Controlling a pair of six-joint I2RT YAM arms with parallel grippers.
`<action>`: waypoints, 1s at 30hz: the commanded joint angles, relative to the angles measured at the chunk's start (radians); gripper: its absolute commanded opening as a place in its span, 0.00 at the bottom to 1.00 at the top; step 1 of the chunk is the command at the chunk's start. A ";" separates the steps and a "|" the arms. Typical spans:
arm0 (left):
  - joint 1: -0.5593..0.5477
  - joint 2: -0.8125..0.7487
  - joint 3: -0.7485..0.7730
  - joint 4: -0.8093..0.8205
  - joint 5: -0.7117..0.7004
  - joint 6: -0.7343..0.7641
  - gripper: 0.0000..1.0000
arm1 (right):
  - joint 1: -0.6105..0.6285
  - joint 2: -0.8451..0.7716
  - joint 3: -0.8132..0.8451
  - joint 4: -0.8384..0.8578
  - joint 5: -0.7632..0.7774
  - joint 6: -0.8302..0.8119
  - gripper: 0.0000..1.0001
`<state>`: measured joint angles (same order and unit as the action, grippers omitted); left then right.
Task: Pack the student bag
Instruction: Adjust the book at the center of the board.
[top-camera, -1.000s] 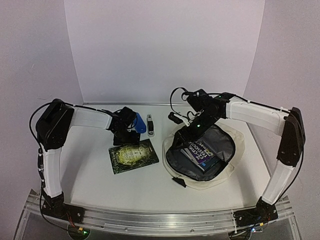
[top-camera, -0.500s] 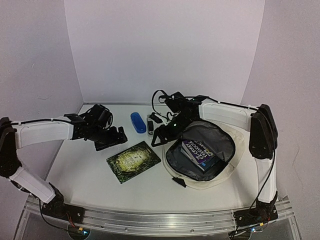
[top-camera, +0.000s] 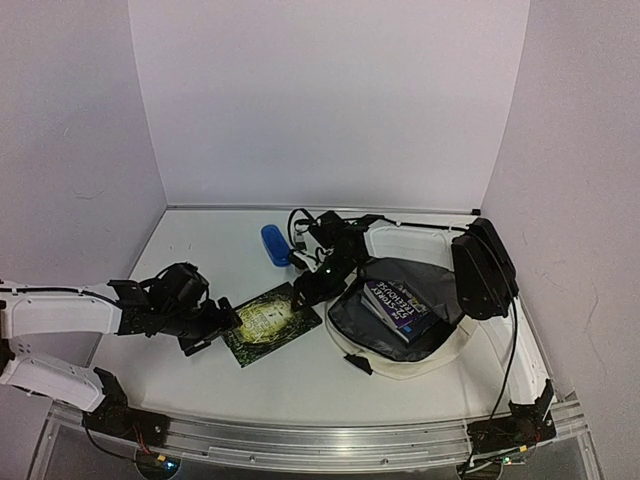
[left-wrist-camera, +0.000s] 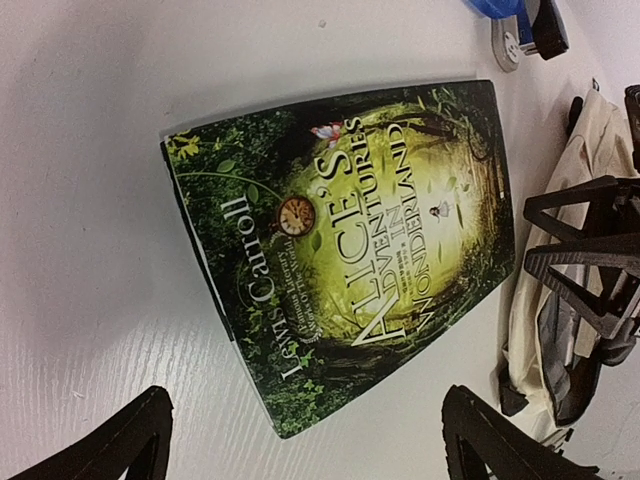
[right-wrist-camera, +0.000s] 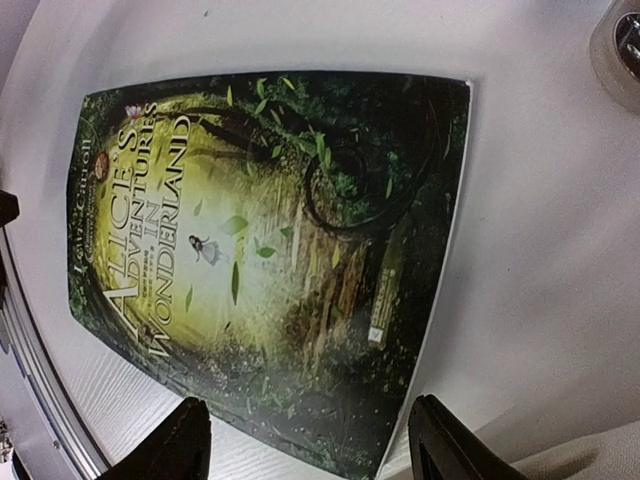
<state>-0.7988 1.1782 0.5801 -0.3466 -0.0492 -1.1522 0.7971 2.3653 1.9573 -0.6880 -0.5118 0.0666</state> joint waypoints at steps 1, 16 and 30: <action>-0.011 0.024 -0.020 0.058 -0.040 -0.090 0.93 | 0.000 0.051 0.058 0.013 0.040 0.004 0.67; -0.011 0.186 -0.096 0.355 0.016 -0.121 0.88 | 0.000 0.044 0.058 0.013 -0.156 0.058 0.43; -0.011 0.225 -0.112 0.489 0.028 -0.094 0.84 | 0.000 -0.179 -0.103 0.105 -0.409 0.154 0.10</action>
<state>-0.8043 1.3657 0.4610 0.0583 -0.0658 -1.2597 0.7457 2.2792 1.8852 -0.6771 -0.7261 0.1808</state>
